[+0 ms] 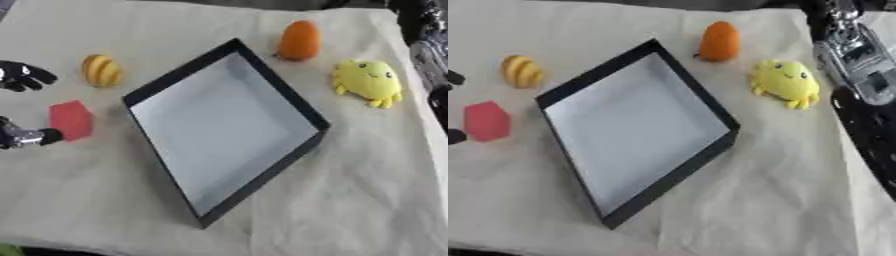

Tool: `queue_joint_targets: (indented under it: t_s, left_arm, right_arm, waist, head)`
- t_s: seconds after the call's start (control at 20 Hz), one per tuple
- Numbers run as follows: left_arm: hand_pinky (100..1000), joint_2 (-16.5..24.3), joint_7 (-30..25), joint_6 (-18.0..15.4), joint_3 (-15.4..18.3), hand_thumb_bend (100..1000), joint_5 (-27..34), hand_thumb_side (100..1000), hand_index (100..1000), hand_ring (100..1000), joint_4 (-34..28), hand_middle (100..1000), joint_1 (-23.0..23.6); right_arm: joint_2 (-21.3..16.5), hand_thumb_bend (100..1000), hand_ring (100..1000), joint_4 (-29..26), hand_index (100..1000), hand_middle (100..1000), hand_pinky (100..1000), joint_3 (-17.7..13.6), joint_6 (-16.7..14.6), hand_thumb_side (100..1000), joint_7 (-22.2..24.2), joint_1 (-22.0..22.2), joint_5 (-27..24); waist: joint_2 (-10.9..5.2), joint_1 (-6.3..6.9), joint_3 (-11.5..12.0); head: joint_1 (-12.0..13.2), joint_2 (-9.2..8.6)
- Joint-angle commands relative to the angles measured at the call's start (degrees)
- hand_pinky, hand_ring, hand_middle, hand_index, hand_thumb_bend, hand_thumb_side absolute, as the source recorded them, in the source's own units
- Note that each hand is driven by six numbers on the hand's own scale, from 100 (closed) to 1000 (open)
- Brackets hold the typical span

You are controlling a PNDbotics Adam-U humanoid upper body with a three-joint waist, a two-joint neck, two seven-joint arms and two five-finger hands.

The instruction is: Pick up objects on the table and place them in the box.

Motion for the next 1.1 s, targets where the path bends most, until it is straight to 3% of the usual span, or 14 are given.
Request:
queue_joint_targets:
  t_s: [0.05, 0.7, 1.1]
  left_arm:
    - [924, 0.0, -3.2, 0.5, 0.9, 567, -0.9, 318, 897, 881, 1.8, 847, -2.3]
    - [928, -4.3, -14.8, -2.4, 3.0, 565, -10.0, 311, 890, 885, 9.6, 857, -6.2]
    - [917, -6.3, -15.7, -3.1, 3.0, 574, -11.7, 311, 886, 875, 11.9, 843, -6.9]
  right_arm:
    - [-1.3, 294, 800, -0.4, 915, 829, 857, -0.1, 0.1, 576, 0.1, -1.3, 0.3]
    - [-1.2, 295, 798, -0.3, 915, 826, 857, 0.0, 0.0, 576, 0.1, -1.3, 0.2]
    - [-1.1, 285, 800, 0.0, 918, 827, 859, -0.2, -0.3, 580, 0.3, -1.3, 0.1]
  waist:
    - [0.33, -0.48, -0.2]
    - [1.00, -0.61, -0.7]
    - [1.51, -0.71, -0.9]
  head:
    - [0.3, -0.49]
    - [0.8, -0.94]
    - [0.9, -1.09]
